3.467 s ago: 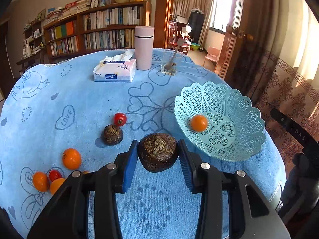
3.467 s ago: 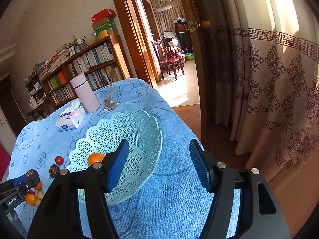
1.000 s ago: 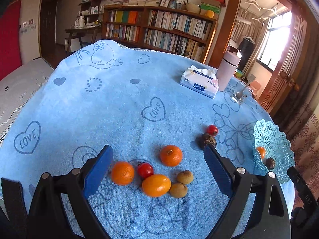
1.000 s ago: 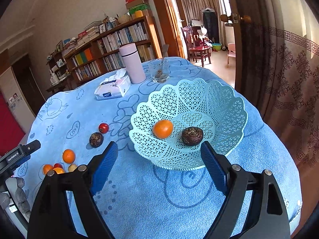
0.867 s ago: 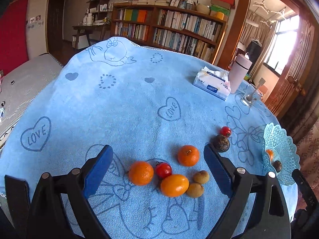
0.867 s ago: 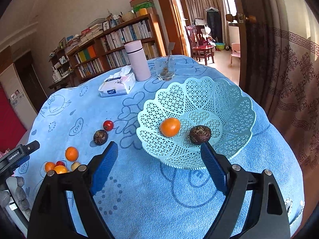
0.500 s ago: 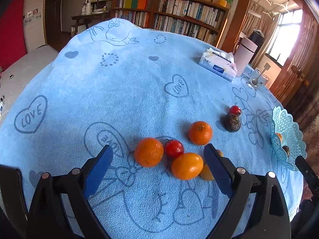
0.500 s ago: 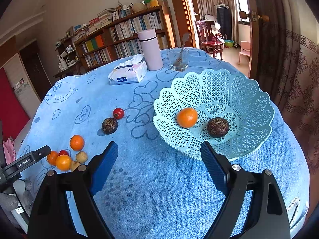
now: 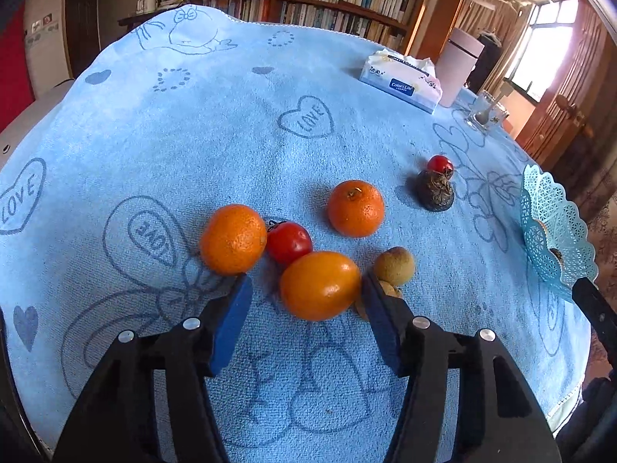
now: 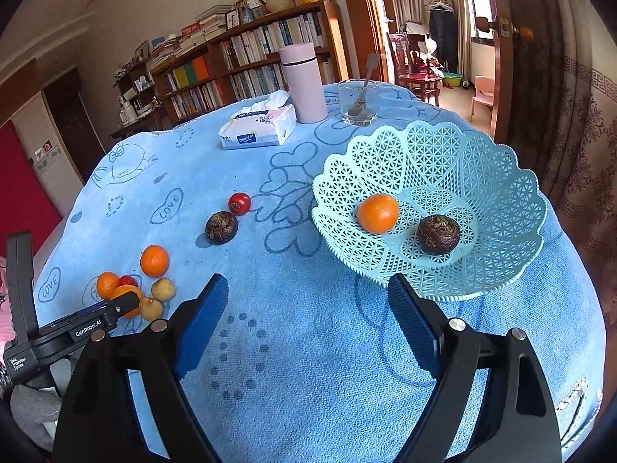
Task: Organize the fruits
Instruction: 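Withdraw both open tools from the basket back toward the fruit, then grasp the large yellow-orange fruit with the left tool while the right tool grasps another orange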
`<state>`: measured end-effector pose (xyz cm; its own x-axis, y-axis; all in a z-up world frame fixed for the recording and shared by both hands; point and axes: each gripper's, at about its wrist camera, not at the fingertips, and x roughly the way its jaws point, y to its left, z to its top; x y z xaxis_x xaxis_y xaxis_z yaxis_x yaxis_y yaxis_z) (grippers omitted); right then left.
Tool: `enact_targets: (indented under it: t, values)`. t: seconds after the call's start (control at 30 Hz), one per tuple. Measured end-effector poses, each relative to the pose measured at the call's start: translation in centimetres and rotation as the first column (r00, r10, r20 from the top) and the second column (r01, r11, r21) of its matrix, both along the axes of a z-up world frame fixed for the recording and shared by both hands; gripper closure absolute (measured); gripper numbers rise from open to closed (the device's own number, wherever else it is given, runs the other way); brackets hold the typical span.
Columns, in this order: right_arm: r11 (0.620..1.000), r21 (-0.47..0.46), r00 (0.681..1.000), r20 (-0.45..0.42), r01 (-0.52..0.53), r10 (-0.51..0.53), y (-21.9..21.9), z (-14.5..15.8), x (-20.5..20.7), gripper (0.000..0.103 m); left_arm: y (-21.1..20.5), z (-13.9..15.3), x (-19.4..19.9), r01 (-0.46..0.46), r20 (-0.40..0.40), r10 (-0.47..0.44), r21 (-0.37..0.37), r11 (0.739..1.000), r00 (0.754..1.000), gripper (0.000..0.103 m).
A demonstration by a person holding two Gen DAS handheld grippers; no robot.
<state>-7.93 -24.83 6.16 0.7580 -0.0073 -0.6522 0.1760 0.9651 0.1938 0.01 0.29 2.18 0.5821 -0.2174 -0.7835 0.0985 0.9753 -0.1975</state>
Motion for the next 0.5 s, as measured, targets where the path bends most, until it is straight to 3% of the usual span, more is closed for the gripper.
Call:
enact_targets:
  t: [0.07, 0.13, 0.5]
  values:
    - [1.0, -0.002, 1.0, -0.004, -0.004, 0.004, 0.1, -0.1, 0.0, 0.017, 0.0, 0.0, 0.1, 0.005, 0.004, -0.005, -0.012, 1.0, 1.0, 0.05]
    - [1.0, -0.003, 1.0, -0.008, -0.01, 0.01, 0.3, -0.2, 0.0, 0.017, -0.1, 0.1, 0.1, 0.024, 0.004, -0.024, -0.035, 0.999, 1.0, 0.061]
    - [0.995, 0.017, 0.994, -0.05, -0.098, 0.098, 2.3, -0.6, 1.6, 0.017, 1.3, 1.8, -1.4, 0.025, 0.048, -0.022, -0.055, 0.998, 0.999, 0.061]
